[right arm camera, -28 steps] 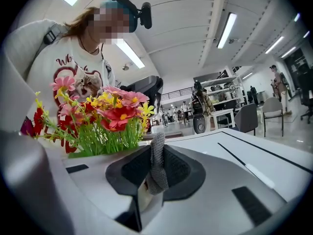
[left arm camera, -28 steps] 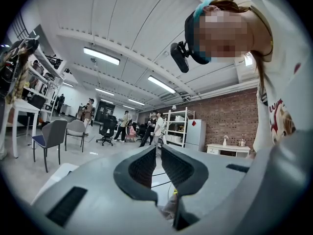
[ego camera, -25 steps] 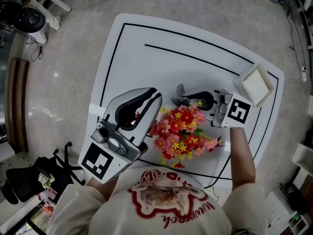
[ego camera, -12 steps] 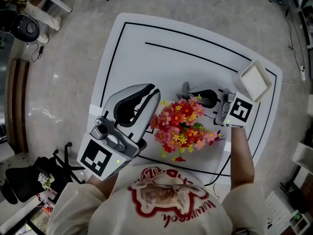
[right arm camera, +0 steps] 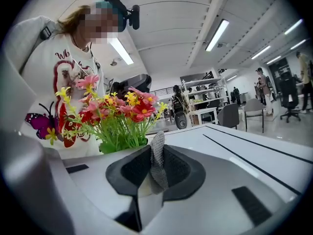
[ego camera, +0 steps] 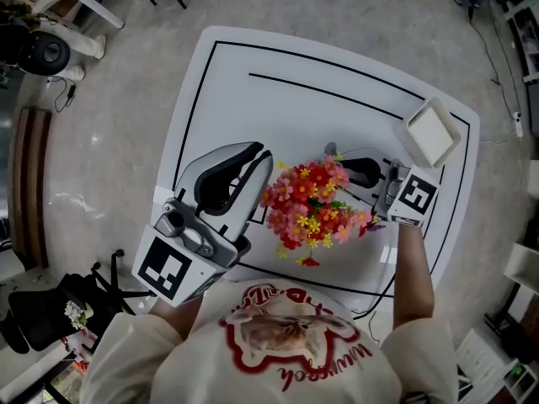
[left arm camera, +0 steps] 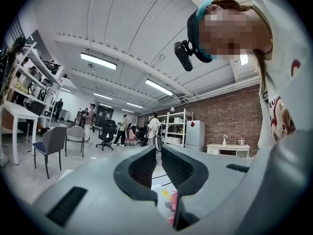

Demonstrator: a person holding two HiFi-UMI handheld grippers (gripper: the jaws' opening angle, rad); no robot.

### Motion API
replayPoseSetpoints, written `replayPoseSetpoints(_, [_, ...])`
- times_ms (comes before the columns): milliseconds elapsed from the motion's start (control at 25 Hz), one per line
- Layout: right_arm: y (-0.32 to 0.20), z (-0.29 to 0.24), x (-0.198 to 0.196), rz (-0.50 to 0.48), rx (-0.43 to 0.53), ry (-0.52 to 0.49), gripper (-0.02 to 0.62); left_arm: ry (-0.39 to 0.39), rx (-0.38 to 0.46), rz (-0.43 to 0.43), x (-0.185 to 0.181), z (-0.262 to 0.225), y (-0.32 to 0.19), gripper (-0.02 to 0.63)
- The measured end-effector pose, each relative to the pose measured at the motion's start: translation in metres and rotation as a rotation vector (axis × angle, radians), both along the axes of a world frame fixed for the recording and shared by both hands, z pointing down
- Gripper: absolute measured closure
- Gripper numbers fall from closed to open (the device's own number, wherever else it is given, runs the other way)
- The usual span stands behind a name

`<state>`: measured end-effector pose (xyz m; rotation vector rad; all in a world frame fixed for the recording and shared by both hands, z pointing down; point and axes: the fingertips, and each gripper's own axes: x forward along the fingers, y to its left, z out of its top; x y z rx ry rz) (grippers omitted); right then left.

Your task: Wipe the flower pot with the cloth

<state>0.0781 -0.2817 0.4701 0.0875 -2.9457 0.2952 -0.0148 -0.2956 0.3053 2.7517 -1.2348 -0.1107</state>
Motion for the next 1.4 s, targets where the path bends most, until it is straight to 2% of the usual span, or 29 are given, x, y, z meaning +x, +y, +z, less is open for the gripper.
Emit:
replayPoseSetpoints(760, [0.029, -0.002, 0.023, 0.137, 0.009, 0.018, 0.531, -0.002, 0.031, 0.016, -0.005, -0.014, 0.031, 0.568])
replayPoseSetpoints(1400, [0.055, -0.003, 0.029, 0.340, 0.037, 0.030, 0.531, -0.001, 0.039, 0.083, -0.007, -0.017, 0.054, 0.568])
